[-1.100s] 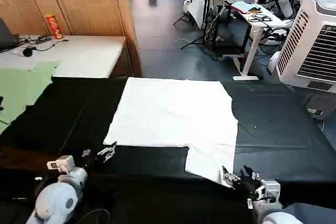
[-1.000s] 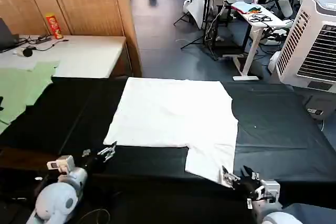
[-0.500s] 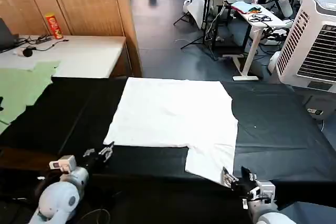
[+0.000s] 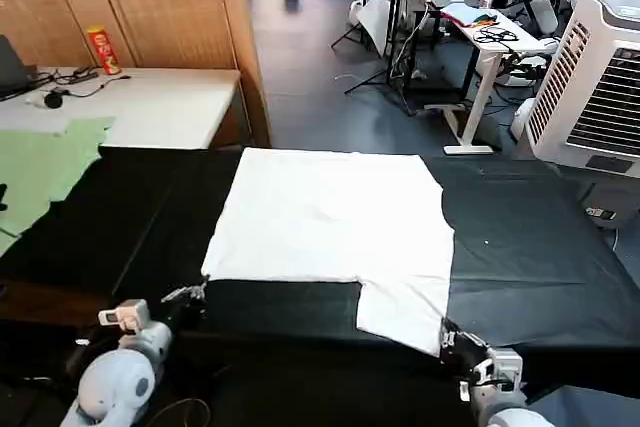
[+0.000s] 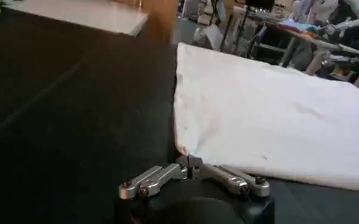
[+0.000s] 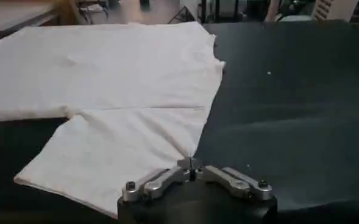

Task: Fold and organize the clothes.

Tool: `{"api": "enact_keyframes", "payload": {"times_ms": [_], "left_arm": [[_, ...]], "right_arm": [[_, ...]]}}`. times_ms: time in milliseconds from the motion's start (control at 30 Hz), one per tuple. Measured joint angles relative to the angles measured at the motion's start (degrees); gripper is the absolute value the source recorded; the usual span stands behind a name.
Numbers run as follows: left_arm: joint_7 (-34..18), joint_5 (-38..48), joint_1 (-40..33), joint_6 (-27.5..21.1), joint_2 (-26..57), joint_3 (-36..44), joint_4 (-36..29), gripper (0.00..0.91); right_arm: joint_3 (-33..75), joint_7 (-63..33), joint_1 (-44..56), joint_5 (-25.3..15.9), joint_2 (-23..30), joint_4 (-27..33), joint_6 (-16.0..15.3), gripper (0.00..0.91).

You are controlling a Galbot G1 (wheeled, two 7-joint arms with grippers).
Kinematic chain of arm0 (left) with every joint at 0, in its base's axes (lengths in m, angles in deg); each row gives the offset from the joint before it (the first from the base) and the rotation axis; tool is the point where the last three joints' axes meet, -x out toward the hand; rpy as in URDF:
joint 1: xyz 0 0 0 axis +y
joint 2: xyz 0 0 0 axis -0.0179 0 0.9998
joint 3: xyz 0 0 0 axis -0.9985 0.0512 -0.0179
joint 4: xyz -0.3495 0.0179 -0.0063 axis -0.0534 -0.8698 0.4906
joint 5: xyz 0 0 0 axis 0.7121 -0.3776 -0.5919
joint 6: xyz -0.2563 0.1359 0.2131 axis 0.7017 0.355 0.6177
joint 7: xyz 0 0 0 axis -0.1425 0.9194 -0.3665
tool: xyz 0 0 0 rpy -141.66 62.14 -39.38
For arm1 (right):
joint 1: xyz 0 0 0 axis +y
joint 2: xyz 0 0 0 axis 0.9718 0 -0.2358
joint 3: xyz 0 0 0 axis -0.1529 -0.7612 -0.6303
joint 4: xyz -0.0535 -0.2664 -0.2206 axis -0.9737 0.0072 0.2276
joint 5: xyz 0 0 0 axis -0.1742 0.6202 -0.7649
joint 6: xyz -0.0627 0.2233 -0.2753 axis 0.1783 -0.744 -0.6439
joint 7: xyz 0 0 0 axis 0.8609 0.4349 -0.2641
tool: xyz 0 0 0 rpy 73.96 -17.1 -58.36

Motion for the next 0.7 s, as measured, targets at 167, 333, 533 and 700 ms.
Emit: {"api": "enact_keyframes", "payload": {"times_ms": [167,333,533,700], "left_arm": [[-1.46,-0.03,4.51,0.34,0.11,-2.04,-4.95,0.0],[-1.78,0.04,9.48,1.64,0.02,-4.04,-9.26,0.0],[-2.49,0.09,10.88,3.96,-1.16,-5.09,-10.42,0.0],[-2.64,-1.77,8.24,5.52,-3.05,-3.82,-9.21,0.0]], "right_arm": [[0.05,-1.12,4.71,-0.14,0.71,-4.37,0.26,0.039],[0.44,-0.91,6.63,-0.21,0.71,-5.53,0.94,0.039],[1.58,2.0,3.11,2.88,-1.0,-3.63,7.51,0.039],[0.92,2.35,-4.64,5.11,-3.26,3.78,11.19,0.039]]}}
